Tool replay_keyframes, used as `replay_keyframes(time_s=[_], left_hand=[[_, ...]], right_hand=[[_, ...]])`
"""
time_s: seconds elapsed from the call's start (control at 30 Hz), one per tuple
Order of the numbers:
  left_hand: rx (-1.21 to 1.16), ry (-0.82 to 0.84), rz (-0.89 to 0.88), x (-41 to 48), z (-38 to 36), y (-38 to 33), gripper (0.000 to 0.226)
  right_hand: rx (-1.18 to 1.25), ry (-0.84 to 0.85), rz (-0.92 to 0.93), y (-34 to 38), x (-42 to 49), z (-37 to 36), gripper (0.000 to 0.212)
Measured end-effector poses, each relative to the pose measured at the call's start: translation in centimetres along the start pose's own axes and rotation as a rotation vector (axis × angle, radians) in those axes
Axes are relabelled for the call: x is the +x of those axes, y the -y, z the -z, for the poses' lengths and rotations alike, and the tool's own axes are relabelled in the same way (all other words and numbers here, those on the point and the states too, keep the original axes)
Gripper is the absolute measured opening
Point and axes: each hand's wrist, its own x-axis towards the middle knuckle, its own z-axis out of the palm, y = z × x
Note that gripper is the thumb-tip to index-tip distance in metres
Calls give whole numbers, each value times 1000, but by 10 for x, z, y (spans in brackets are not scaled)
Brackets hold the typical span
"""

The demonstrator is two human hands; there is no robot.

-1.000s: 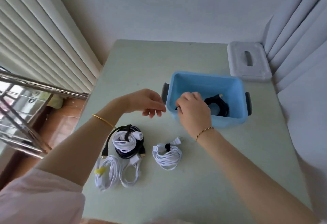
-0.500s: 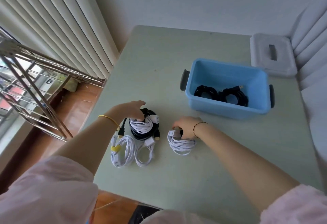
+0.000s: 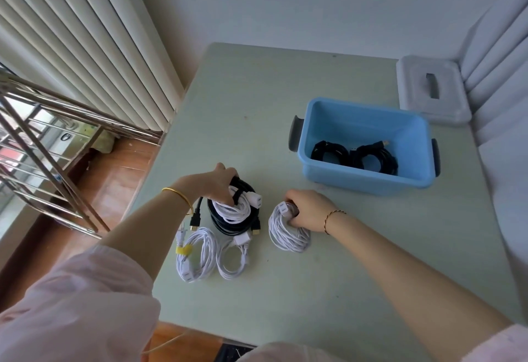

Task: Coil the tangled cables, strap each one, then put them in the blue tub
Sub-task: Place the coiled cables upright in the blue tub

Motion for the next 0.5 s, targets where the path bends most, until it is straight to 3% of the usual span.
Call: replay_keyframes(time_s=[0.3,0.5], left_hand=[[-88,-107,-118,-29,15,-15,61],[-126,-156,-225,-67,69,-48,54]], right_hand=[[108,-70,59,12,-22,36,27],[186,-196,66,12,-61,100,32]])
